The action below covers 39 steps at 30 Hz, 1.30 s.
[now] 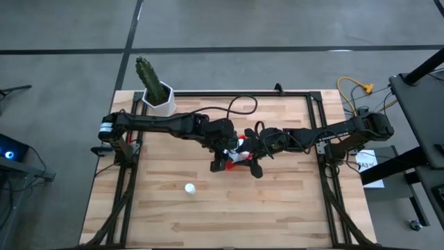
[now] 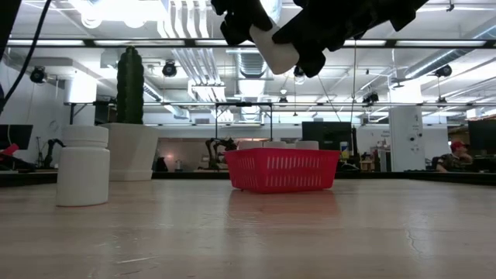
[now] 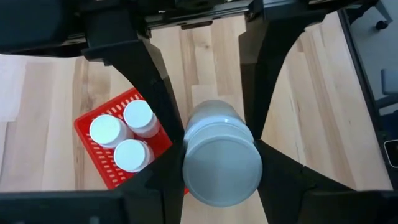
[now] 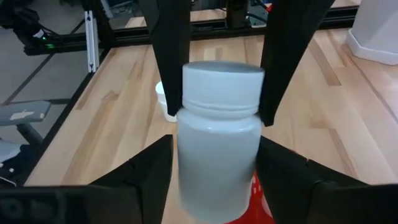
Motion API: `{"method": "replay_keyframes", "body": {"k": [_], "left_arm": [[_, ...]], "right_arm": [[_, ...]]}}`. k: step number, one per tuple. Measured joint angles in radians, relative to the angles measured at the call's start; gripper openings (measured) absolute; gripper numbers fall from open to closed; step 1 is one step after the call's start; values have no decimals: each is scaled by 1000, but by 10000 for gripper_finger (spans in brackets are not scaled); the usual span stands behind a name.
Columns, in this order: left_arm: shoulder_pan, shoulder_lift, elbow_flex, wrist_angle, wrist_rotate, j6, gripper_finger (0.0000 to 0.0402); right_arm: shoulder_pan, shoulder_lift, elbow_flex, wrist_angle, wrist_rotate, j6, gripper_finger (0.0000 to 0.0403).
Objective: Pick and place pill bottles into a basket
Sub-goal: Put the white pill bottle into the red bin
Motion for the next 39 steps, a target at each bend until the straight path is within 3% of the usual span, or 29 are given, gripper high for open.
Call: {"method": "replay_keyframes", "body": {"k": [10,15,30,33,39], "left_arm": [[0,0,0,-27,-1,0,141],[3,-12,0,-32,-1,0,141],[22,-29,3,-80,-23,8,141],[22,-29,1,-79,-23,9,141],[25,-9,-7,-77,-22,25,141]], "right_arm": [[0,0,0,-4,15,10,264],[0,-6,0,-8,-27,30,282],[-1,-215,0,-138,-22,13,259],[0,-269,0,-169,42,-1,254],[-1,-375,0,-220,291,-54,244]]}}
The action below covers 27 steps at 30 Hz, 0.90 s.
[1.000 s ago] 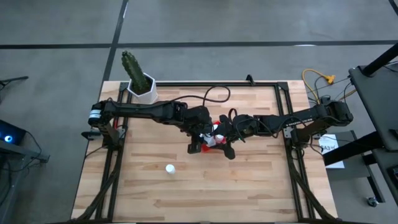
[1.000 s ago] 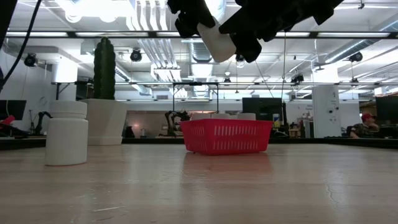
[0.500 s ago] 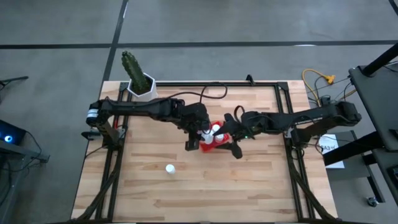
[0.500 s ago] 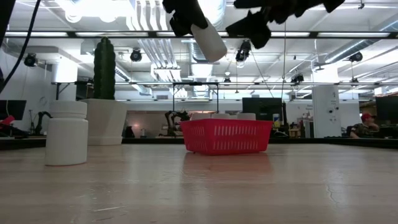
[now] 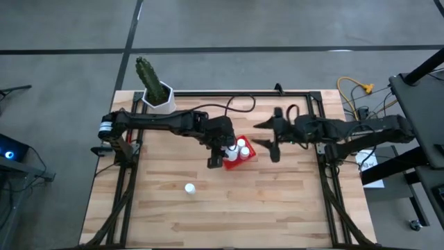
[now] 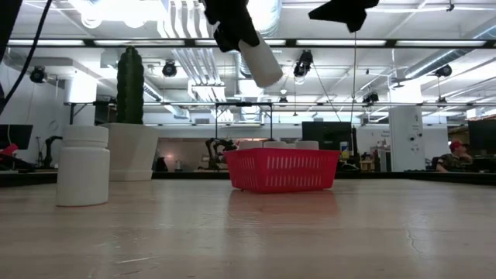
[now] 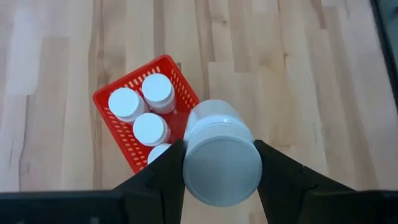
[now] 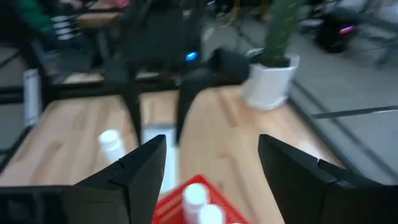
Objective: Pick and place pill bottles into a basket
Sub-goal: Put the white pill bottle into the red bin
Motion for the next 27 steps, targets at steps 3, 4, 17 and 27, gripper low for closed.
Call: {"method": "replay_keyframes", "body": {"k": [3,4,17,27], "left_arm": [[5,37,2,9,1,19,141],[7,52,3,7,1,27,141],[13,122,26,24,1,180,141],[13,127,28,25,-2,602,141]], "right_arm": [[0,-45,0,-14,79,-4,242],[0,-56,0,-13,95,-5,242],[1,-115,0,-123,107,-3,231],[1,-106,0,-139,107,-3,228]]}}
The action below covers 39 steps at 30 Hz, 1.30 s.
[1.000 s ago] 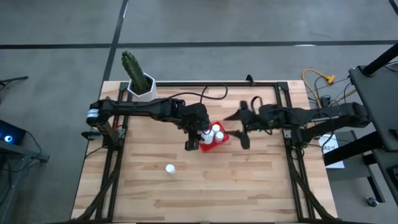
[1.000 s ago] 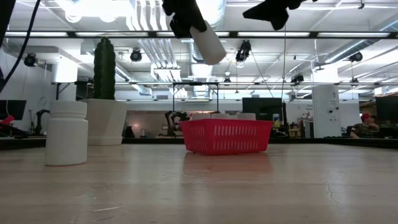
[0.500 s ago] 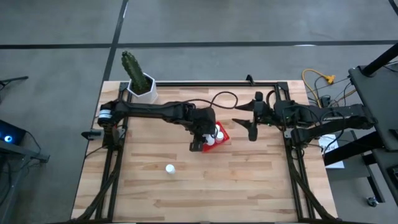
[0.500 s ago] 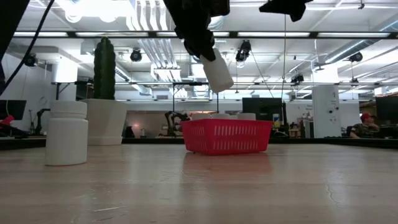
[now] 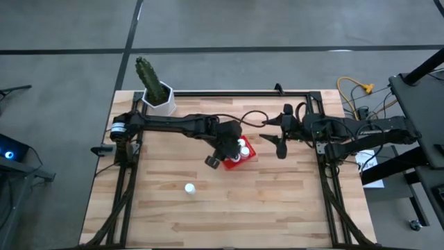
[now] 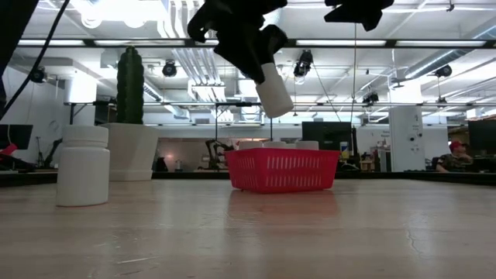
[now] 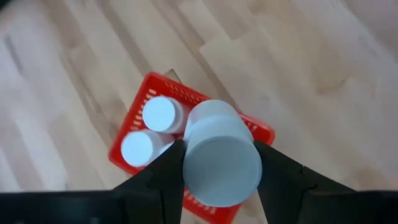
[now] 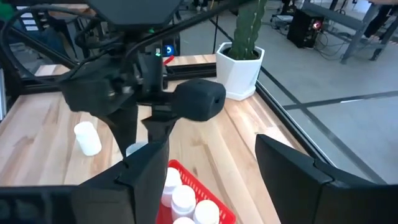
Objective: Pick and place pill bottles into a basket
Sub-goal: Put the white pill bottle into the red bin
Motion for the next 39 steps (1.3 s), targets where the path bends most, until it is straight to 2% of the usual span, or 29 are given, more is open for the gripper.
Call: {"method": "replay_keyframes", "body": {"k": [4,9,17,24,39], "left_arm": [[-1,0,0,2,-11,141,141],[3,0,-2,6,-57,209,141],[3,1,-4,20,-51,216,141],[-2,55,-4,22,-55,240,141],[-6,56,-5,37,-65,272,141]], "right_arm": [[0,-4,0,-1,0,-5,228],[-1,-4,0,-6,0,-11,226],[-1,-4,0,-18,0,-11,226],[0,-4,0,-25,-1,-9,224],[0,-3,0,-31,-1,4,224]]}}
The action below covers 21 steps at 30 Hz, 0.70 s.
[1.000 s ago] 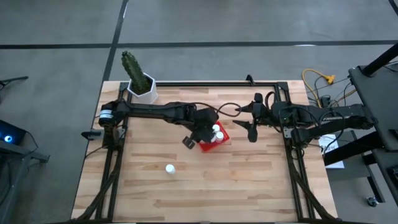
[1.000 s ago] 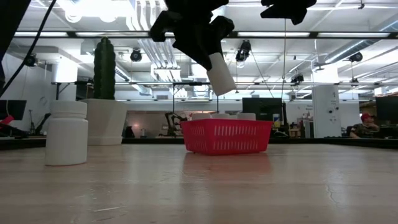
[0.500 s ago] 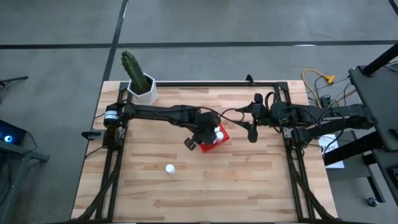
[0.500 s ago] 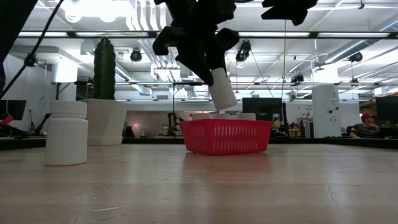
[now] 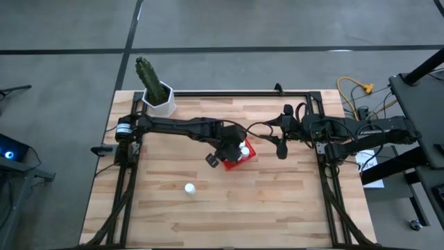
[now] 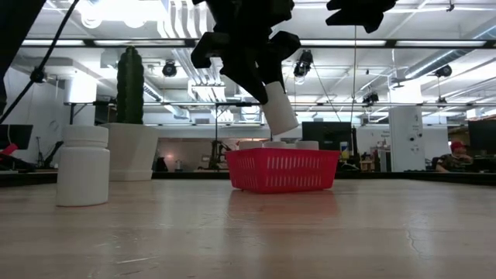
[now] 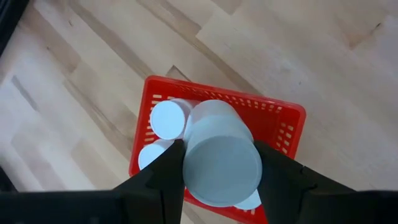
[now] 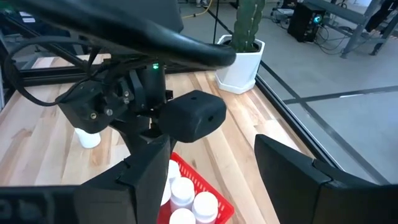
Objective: Pick and place pill bottles into a basket
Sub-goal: Put the white pill bottle into the red bin
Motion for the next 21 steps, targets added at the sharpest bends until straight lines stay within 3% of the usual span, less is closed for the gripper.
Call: {"method": "replay_keyframes", "body": {"k": [14,21], "left_arm": [[0,11,4,23,16,-4,141],[13,64,108,-2,0,-10,141]], "right_arm": [[0,0,0,0,0,-1,224],[0,2,0,-15,0,4,224]]}}
